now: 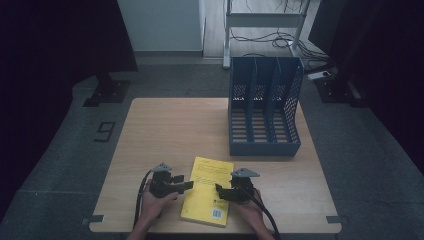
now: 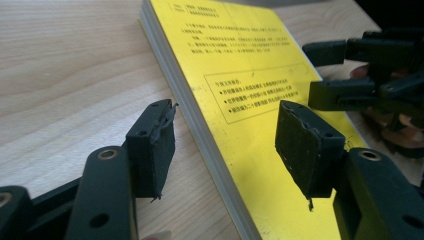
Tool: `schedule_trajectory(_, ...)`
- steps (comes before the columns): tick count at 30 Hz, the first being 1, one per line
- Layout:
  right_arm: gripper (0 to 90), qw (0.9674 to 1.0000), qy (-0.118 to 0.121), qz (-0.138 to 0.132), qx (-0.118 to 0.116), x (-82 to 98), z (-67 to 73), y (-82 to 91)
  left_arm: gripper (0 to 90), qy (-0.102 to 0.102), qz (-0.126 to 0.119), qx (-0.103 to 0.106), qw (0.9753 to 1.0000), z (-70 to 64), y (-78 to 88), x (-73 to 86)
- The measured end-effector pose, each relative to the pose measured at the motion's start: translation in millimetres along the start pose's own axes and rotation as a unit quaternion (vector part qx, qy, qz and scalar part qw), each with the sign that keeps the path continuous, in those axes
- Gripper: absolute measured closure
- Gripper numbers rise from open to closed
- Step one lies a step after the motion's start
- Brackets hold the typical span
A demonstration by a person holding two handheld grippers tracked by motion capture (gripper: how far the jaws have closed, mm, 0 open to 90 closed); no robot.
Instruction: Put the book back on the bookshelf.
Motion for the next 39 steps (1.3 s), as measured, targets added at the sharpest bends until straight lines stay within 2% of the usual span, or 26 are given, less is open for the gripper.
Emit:
schedule_trajectory(6, 22.2, 1.0, -0.002, -0.005, -0.001, 1.1, -0.2, 0.0, 39.8, -0.004, 0.01, 0.002, 0.9999, -3.8, -6.1, 1.2)
schedule_trajectory(14, 22.7, 0.9999, -0.004, -0.011, 0.001, 2.2, 0.2, 0.2, 39.1, -0.001, 0.01, 0.0, 1.0, -3.9, -7.0, 0.3)
schedule_trajectory(23, 23.0, 0.9999, -0.005, -0.013, 0.002, 2.8, 0.7, 0.5, 37.8, -0.007, 0.026, 0.0, 0.9996, -10.3, -15.8, 2.2)
schedule_trajectory(30, 23.2, 0.9998, -0.006, -0.017, 0.003, 3.4, 0.8, 0.3, 38.2, -0.007, 0.027, -0.01, 0.9996, -12.6, -16.6, 1.9)
schedule_trajectory(39, 23.5, 0.9997, -0.007, -0.02, 0.007, 3.7, 1.6, 0.3, 39.6, -0.003, 0.021, -0.009, 0.9997, -13.8, -14.4, 0.5)
Point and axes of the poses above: each handheld gripper's, and its own axes: y roughly backward along the jaws, x roughly out of its underside, z roughly to its left, the point moved 4 cm from there along -y, roughly forward along the jaws
